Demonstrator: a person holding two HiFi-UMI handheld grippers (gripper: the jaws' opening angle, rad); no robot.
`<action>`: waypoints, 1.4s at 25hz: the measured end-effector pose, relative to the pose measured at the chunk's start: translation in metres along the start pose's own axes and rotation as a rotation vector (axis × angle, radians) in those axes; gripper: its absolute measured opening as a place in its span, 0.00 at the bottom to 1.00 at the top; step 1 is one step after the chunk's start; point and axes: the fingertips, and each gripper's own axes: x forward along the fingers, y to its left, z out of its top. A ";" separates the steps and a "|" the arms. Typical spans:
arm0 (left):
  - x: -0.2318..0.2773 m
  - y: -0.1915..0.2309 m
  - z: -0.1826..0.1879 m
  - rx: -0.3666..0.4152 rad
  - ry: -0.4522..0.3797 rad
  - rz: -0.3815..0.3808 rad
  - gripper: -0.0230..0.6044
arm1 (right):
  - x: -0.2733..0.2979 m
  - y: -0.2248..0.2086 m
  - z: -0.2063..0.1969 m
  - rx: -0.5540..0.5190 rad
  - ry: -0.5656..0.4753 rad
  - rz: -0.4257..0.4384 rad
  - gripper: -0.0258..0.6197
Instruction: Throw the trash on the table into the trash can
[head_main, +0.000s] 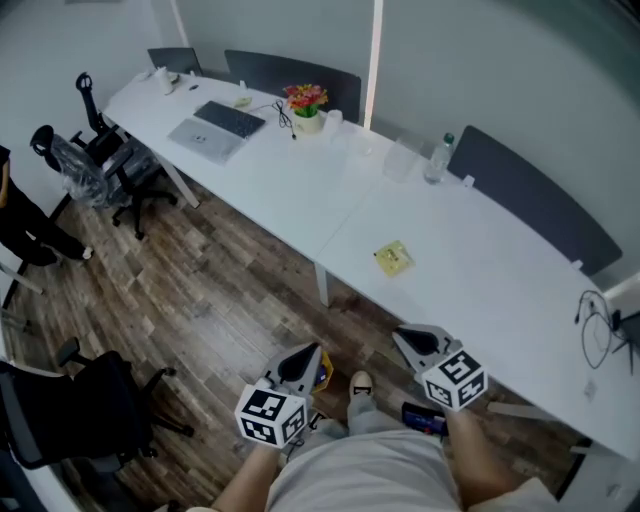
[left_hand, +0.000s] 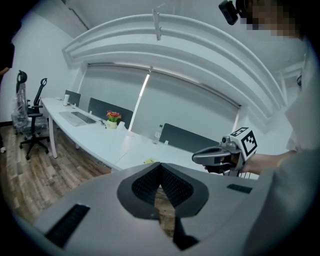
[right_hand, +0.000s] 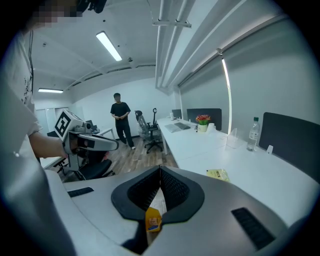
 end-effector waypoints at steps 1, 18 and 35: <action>0.007 -0.002 0.002 0.004 0.002 -0.006 0.04 | -0.002 -0.006 0.000 0.003 -0.002 -0.008 0.09; 0.097 -0.001 0.027 0.022 0.037 -0.016 0.04 | 0.024 -0.142 -0.008 0.020 0.025 -0.136 0.09; 0.146 0.034 0.027 -0.028 0.088 0.042 0.04 | 0.115 -0.244 -0.056 0.068 0.197 -0.191 0.46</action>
